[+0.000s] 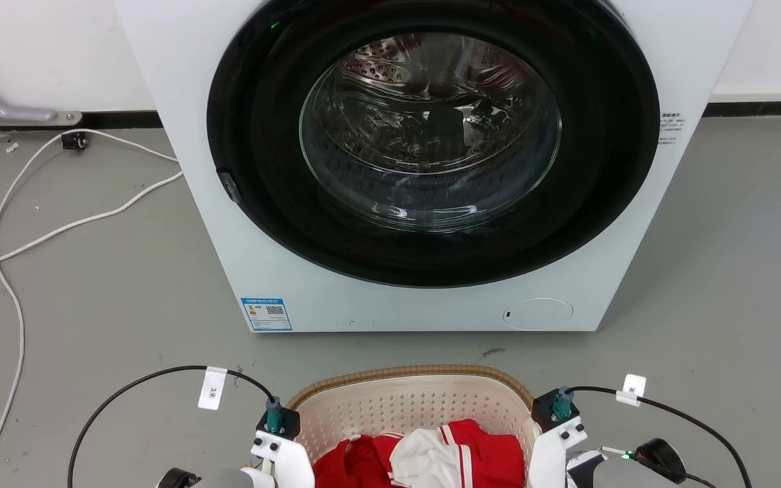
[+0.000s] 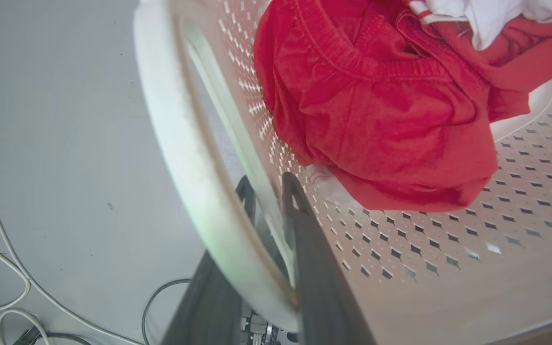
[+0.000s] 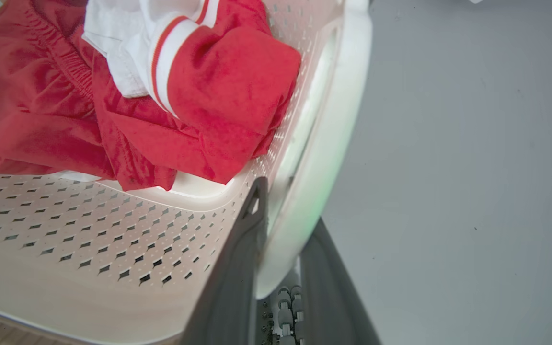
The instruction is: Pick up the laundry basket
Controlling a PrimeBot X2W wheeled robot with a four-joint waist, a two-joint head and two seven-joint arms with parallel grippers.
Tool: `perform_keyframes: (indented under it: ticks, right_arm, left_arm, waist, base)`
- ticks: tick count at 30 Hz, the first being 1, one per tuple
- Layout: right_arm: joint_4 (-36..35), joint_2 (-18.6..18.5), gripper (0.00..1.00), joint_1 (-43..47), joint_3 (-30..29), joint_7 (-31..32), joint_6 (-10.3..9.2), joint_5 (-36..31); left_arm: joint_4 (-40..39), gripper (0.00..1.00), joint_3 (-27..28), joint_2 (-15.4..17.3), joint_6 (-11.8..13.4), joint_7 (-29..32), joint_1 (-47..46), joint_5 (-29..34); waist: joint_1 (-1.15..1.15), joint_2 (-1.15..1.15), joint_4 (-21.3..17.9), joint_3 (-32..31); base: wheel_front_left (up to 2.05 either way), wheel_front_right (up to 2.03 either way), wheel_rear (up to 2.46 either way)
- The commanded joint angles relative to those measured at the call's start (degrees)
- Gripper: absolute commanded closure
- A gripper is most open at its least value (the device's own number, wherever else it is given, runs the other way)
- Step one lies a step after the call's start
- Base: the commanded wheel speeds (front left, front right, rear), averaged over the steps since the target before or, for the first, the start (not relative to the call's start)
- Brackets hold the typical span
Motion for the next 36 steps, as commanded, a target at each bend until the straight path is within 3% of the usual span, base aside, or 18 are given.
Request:
perform_keyframes:
  ticks: [1, 36]
  right_arm:
    - [-0.5, 1.1, 1.00, -0.4, 0.5, -0.6, 0.20, 0.2]
    - [0.5, 1.1, 1.00, -1.3, 5.4, -1.8, 0.24, 4.9]
  left_arm:
    - [-0.7, 1.00, -0.4, -1.0, -0.7, -0.3, -0.6, 0.0]
    - [0.0, 1.00, -4.7, -1.1, -0.7, -1.9, -1.3, -3.7]
  waist:
    - [0.00, -0.01, 0.0, 0.0]
    - [0.00, -0.01, 0.2, -0.3]
  base:
    - [0.00, 0.00, 0.00]
    - [0.00, 0.00, 0.00]
